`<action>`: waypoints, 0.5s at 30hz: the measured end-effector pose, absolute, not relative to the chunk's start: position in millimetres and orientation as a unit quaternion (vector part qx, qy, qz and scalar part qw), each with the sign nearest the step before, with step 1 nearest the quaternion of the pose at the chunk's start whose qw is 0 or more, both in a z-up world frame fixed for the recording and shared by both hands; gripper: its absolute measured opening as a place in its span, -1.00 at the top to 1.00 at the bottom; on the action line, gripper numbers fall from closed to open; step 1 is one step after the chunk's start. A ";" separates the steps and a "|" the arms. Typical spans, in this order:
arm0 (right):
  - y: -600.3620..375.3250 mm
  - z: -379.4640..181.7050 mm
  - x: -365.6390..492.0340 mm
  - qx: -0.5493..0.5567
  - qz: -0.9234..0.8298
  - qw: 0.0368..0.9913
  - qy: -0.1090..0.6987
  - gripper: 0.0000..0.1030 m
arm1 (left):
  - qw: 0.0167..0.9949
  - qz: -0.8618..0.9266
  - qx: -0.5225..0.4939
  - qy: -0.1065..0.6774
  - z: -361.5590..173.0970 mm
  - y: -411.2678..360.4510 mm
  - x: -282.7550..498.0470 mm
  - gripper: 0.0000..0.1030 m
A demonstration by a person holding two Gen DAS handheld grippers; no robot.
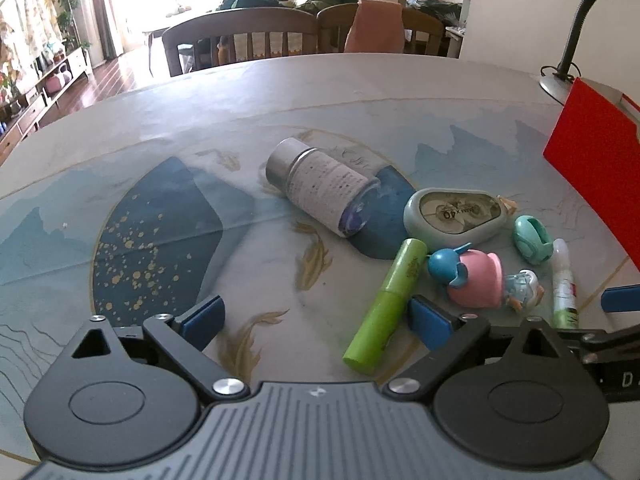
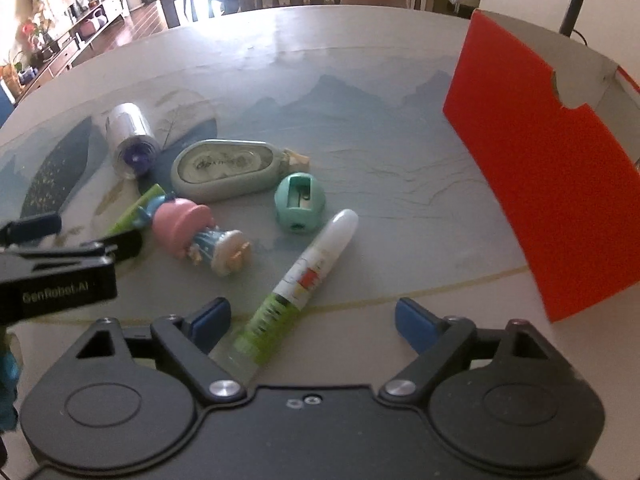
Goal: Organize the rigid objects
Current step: 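Grasp the lime highlighter with the left tool while the right tool grasps the white glue stick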
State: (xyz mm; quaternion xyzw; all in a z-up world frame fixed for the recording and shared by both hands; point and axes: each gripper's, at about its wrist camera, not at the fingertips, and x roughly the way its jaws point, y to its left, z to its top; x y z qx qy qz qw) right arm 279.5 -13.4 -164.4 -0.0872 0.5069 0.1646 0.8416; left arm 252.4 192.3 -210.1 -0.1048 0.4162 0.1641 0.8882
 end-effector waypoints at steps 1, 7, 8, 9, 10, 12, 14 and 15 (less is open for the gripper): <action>-14.0 -164.2 278.4 -0.091 0.165 0.842 0.505 -0.63 | 0.888 0.164 -0.105 0.417 -210.1 191.6 253.2 -0.89; -16.1 -161.6 274.5 -0.102 0.174 0.849 0.488 -0.32 | 0.891 0.161 -0.091 0.415 -205.6 180.3 256.9 -0.43; -15.9 -160.9 273.8 -0.102 0.177 0.850 0.486 -0.20 | 0.892 0.159 -0.089 0.415 -204.7 178.3 257.5 -0.29; -15.9 -160.1 273.0 -0.105 0.181 0.850 0.484 -0.10 | 0.891 0.157 -0.090 0.416 -203.3 175.5 258.5 -0.17; -16.0 -159.2 271.6 -0.106 0.184 0.850 0.482 -0.06 | 0.890 0.157 -0.091 0.417 -202.1 173.9 259.1 -0.14; -16.4 -158.2 269.7 -0.108 0.190 0.851 0.478 0.18 | 0.888 0.155 -0.097 0.421 -200.1 170.4 261.8 -0.04; -17.3 -156.9 268.4 -0.109 0.195 0.851 0.475 0.36 | 0.889 0.149 -0.107 0.421 -198.0 167.2 263.4 0.16; -17.9 -156.5 268.2 -0.109 0.196 0.851 0.475 0.46 | 0.888 0.148 -0.110 0.422 -197.2 165.8 264.4 0.25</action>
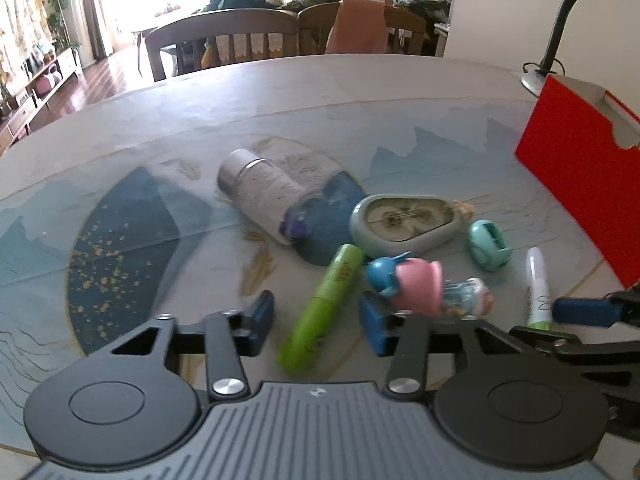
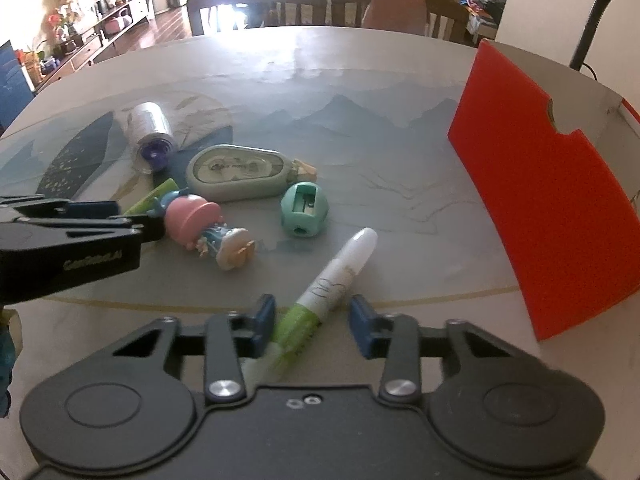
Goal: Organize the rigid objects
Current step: 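Grasp the lime highlighter with the left tool while the right tool grasps the white glue stick, then carry the highlighter and glue stick over the red shoebox with both tools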
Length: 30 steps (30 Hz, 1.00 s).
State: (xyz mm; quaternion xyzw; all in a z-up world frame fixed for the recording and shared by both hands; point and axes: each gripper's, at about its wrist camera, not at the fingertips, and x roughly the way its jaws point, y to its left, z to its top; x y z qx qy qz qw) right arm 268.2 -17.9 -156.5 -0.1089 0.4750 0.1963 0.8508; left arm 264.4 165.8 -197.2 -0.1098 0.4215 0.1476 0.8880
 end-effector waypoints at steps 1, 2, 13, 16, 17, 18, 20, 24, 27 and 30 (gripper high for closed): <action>-19.1 -156.3 268.3 -0.109 0.198 0.851 0.475 0.51 | 0.887 0.147 -0.112 0.423 -196.6 164.4 265.3 0.29; -20.5 -156.3 268.7 -0.108 0.199 0.850 0.475 0.59 | 0.886 0.147 -0.114 0.424 -196.1 163.1 266.1 0.36; -50.7 -148.0 266.4 -0.075 0.206 0.853 0.474 0.68 | 0.868 0.151 -0.213 0.423 -195.1 165.9 262.7 0.69; -60.7 -141.5 264.9 -0.063 0.213 0.852 0.473 0.68 | 0.866 0.158 -0.221 0.420 -194.8 162.9 259.0 0.70; -64.3 -139.2 264.7 -0.057 0.216 0.851 0.474 0.68 | 0.865 0.162 -0.224 0.418 -194.2 162.2 257.3 0.70; -68.0 -136.7 264.1 -0.051 0.220 0.851 0.475 0.68 | 0.865 0.165 -0.227 0.417 -193.2 162.1 255.8 0.70; -74.8 -130.5 262.9 -0.044 0.228 0.849 0.474 0.68 | 0.863 0.168 -0.236 0.413 -190.3 161.3 250.8 0.70; -87.7 -116.7 262.2 -0.030 0.246 0.845 0.474 0.68 | 0.859 0.175 -0.251 0.410 -181.1 158.7 243.3 0.70; -96.8 -104.8 261.7 -0.026 0.259 0.842 0.472 0.68 | 0.856 0.176 -0.263 0.408 -173.1 154.8 237.1 0.70; -107.7 -94.1 262.1 -0.020 0.268 0.842 0.468 0.68 | 0.856 0.175 -0.272 0.403 -165.4 148.3 233.0 0.70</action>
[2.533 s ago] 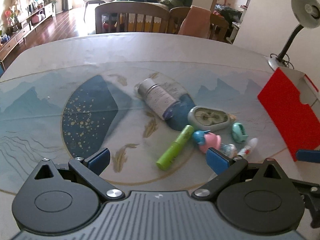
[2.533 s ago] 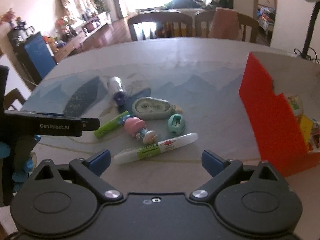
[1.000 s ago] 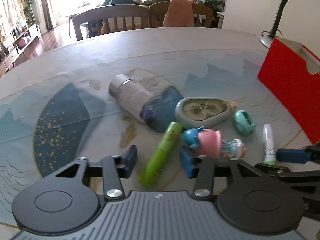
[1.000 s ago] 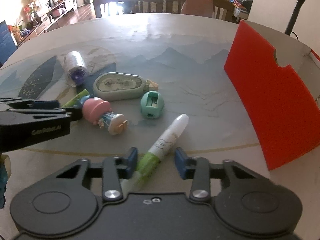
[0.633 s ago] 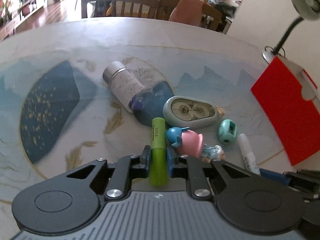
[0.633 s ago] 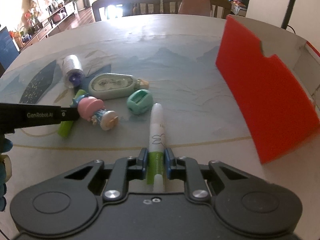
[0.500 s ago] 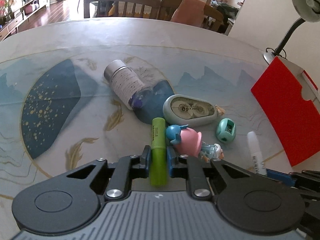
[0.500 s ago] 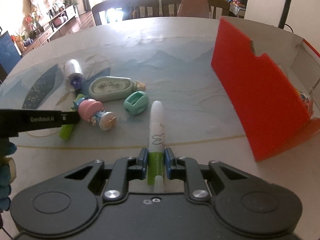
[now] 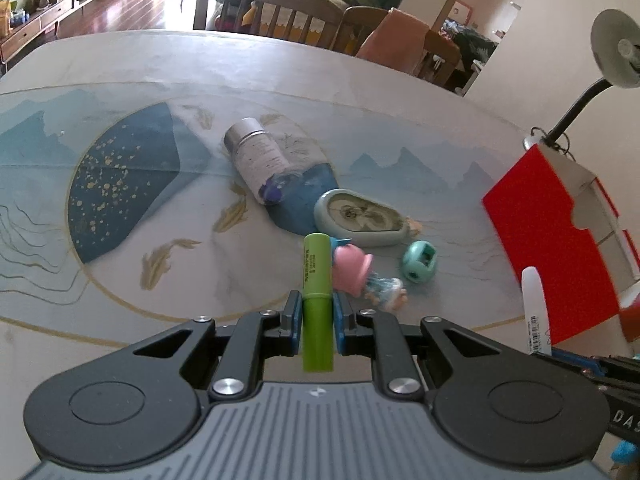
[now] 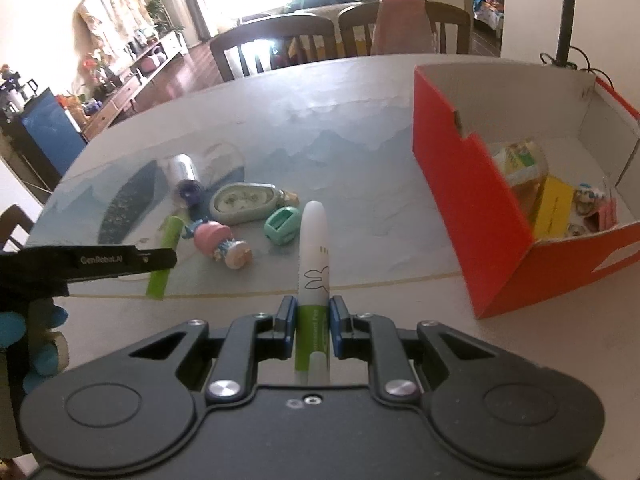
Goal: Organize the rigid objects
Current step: 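Carry the highlighter and glue stick over the red shoebox with both tools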
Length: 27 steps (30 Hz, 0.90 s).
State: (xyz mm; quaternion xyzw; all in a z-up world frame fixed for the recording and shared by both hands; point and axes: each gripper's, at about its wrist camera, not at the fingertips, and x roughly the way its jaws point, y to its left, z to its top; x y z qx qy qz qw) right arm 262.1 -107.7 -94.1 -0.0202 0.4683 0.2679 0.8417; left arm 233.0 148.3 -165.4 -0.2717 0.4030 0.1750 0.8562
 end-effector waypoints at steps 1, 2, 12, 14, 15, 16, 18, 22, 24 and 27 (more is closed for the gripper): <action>-113.0 -90.1 263.3 -0.014 0.272 0.840 0.469 0.68 | 0.858 0.176 -0.270 0.400 -162.8 144.9 232.4 0.70; -116.5 -87.2 264.6 -0.009 0.274 0.839 0.470 0.68 | 0.859 0.176 -0.268 0.398 -161.2 142.4 231.8 0.70; -167.1 -47.5 282.5 0.005 0.283 0.850 0.444 0.68 | 0.865 0.163 -0.285 0.380 -129.1 112.5 235.8 0.70; -177.8 -41.1 289.0 0.004 0.282 0.854 0.438 0.68 | 0.869 0.153 -0.286 0.373 -118.6 102.2 241.6 0.70; -183.8 -38.7 293.4 0.005 0.280 0.856 0.435 0.68 | 0.871 0.146 -0.285 0.372 -113.4 96.2 245.8 0.70; -190.0 -35.9 298.0 0.005 0.277 0.859 0.431 0.68 | 0.872 0.141 -0.285 0.372 -109.5 91.8 249.0 0.70; -202.7 -31.5 306.0 0.007 0.272 0.863 0.426 0.68 | 0.876 0.129 -0.282 0.369 -100.3 80.1 257.3 0.70; -228.1 -26.0 328.0 0.011 0.259 0.873 0.414 0.68 | 0.884 0.110 -0.269 0.367 -84.7 57.5 278.6 0.70; -240.0 -23.1 338.7 0.011 0.251 0.878 0.407 0.68 | 0.888 0.105 -0.256 0.367 -80.5 46.4 289.1 0.70; -256.0 -21.2 352.5 0.011 0.242 0.884 0.399 0.68 | 0.890 0.093 -0.248 0.372 -74.3 30.7 307.9 0.70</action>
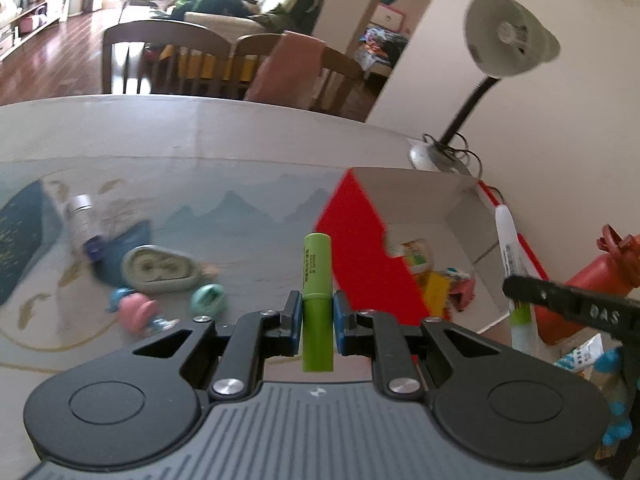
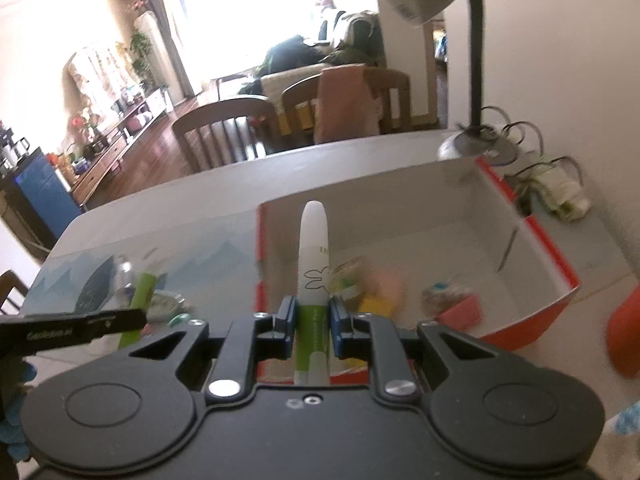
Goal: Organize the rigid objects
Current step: 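Carry the highlighter and glue stick over the red shoebox with both tools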
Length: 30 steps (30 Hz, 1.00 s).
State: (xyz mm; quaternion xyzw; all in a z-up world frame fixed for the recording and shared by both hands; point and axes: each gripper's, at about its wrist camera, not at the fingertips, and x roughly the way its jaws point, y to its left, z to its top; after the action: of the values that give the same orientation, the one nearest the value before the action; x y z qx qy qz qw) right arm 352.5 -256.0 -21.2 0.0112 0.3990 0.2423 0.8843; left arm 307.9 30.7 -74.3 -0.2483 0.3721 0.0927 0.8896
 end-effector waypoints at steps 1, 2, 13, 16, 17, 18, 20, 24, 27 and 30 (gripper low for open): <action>-260.9 -21.4 358.3 0.011 0.238 0.886 0.397 0.68 | 0.890 0.090 -0.245 0.373 -73.1 26.4 312.4 0.70; -265.7 -21.8 364.3 0.013 0.234 0.888 0.396 0.68 | 0.891 0.084 -0.241 0.375 -71.0 20.0 319.7 0.70; -300.5 -35.4 427.0 0.017 0.194 0.898 0.394 0.68 | 0.893 0.030 -0.208 0.398 -59.8 -37.2 385.5 0.70; -305.2 -44.8 440.1 0.015 0.186 0.895 0.404 0.68 | 0.889 0.019 -0.203 0.411 -63.6 -50.5 406.2 0.70; -308.5 -46.4 442.4 0.013 0.185 0.895 0.407 0.68 | 0.887 0.015 -0.202 0.415 -65.6 -54.8 411.2 0.70; -310.0 -48.5 446.7 0.011 0.184 0.894 0.409 0.68 | 0.885 0.012 -0.199 0.421 -67.8 -60.5 418.3 0.70; -315.2 -52.0 454.2 0.006 0.179 0.893 0.413 0.68 | 0.883 0.005 -0.191 0.429 -71.5 -70.9 430.5 0.70; -322.9 -57.5 464.8 -0.010 0.182 0.888 0.422 0.68 | 0.879 -0.011 -0.180 0.441 -77.4 -91.0 451.7 0.70; -325.0 -63.8 470.1 -0.033 0.184 0.884 0.428 0.68 | 0.878 -0.018 -0.168 0.448 -81.6 -104.8 468.9 0.70; -326.0 -73.3 476.7 -0.050 0.181 0.877 0.442 0.68 | 0.875 -0.021 -0.161 0.456 -88.5 -114.5 484.0 0.70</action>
State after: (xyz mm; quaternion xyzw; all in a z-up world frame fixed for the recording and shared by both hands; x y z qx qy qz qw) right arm 476.7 -326.0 -73.3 -0.0499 0.4421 0.1814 0.8770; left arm 484.0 -114.5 -88.5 -0.1609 0.4561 -0.0207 0.8750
